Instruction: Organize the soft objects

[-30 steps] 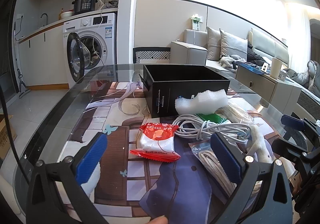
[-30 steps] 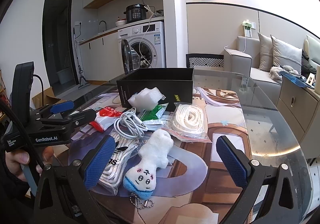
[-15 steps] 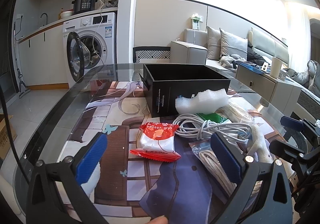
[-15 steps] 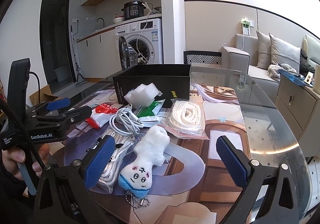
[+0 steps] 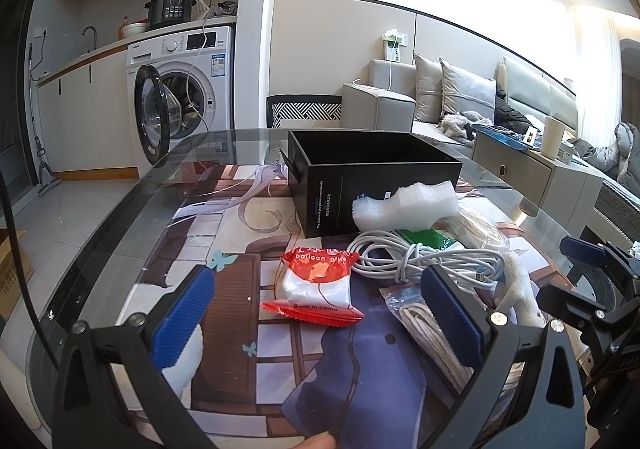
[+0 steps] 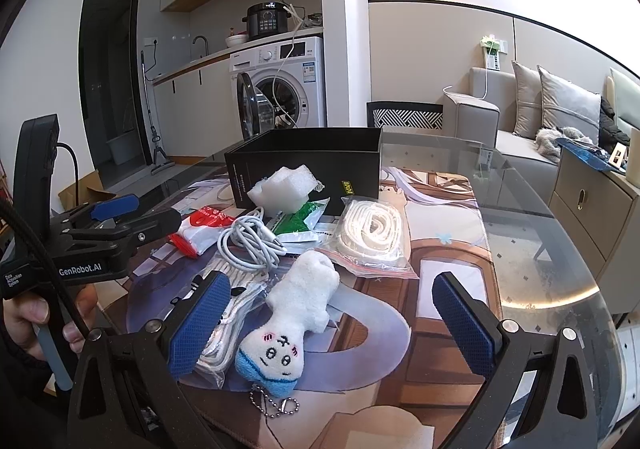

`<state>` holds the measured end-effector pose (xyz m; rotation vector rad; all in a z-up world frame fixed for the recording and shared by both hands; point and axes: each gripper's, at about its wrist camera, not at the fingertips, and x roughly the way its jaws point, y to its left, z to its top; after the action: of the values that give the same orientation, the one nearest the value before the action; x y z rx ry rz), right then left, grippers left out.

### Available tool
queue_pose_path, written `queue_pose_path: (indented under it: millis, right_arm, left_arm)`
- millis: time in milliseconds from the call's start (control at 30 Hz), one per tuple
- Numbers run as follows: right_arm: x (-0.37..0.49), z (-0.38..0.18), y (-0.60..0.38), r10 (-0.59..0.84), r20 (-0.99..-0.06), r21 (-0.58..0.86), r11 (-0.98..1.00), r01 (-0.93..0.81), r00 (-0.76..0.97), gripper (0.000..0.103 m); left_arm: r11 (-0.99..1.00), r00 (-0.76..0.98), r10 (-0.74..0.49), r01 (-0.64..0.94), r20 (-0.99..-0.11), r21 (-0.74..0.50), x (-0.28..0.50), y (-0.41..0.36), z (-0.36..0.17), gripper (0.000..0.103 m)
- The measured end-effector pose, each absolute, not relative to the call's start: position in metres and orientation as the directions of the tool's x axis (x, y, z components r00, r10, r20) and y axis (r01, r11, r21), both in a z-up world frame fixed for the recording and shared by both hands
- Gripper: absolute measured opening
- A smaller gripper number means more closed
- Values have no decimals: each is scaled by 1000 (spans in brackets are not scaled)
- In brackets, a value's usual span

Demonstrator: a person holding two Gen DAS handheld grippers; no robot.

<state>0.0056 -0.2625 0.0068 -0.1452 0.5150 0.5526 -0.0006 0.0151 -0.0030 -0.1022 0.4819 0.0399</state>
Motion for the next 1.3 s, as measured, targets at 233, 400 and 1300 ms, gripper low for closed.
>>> queue_pose_path:
  millis: [233, 400, 1300]
  right_arm:
    - [7, 4, -258, 452, -517, -11, 845, -534, 726, 103]
    - [11, 1, -257, 444, -523, -10, 850, -527, 727, 103]
    - [32, -19, -252, 455, -629, 67, 839, -539, 630, 91]
  left_arm:
    - [994, 890, 35, -78, -454, -78, 0, 18, 2, 103]
    - [993, 895, 50, -93, -443, -75, 1, 24, 5, 103]
    - [998, 755, 61, -67, -652, 15, 54, 30, -13, 103]
